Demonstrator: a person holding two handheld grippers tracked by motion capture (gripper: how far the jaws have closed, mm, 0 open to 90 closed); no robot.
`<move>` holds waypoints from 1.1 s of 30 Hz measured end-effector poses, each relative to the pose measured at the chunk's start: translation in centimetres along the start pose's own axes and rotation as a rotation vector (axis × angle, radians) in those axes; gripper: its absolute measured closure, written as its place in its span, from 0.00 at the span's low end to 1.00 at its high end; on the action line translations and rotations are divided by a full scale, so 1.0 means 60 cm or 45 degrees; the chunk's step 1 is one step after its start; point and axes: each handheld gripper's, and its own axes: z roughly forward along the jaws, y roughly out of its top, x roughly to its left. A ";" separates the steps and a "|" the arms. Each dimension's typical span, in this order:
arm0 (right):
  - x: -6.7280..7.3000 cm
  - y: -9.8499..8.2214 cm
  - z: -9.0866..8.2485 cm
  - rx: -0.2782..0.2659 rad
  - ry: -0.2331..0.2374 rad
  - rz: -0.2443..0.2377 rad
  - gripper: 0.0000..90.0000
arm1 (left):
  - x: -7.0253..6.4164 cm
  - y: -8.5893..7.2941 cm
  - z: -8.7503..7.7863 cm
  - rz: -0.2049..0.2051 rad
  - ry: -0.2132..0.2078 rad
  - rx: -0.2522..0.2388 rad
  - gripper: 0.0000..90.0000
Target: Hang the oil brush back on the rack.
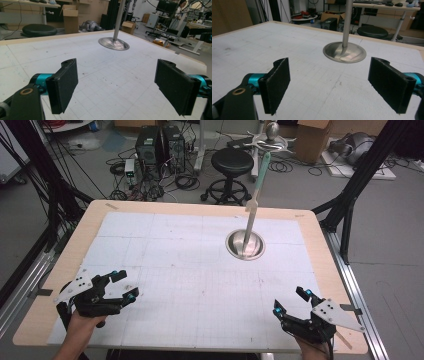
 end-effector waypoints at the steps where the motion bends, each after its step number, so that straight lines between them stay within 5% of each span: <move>1: -0.001 0.000 0.000 0.002 -0.001 -0.002 0.19 | 0.000 0.000 0.000 0.001 0.000 0.000 0.22; 33: 0.002 0.001 0.002 0.020 0.024 -0.014 0.19 | -0.004 -0.003 0.002 -0.006 0.001 0.009 0.22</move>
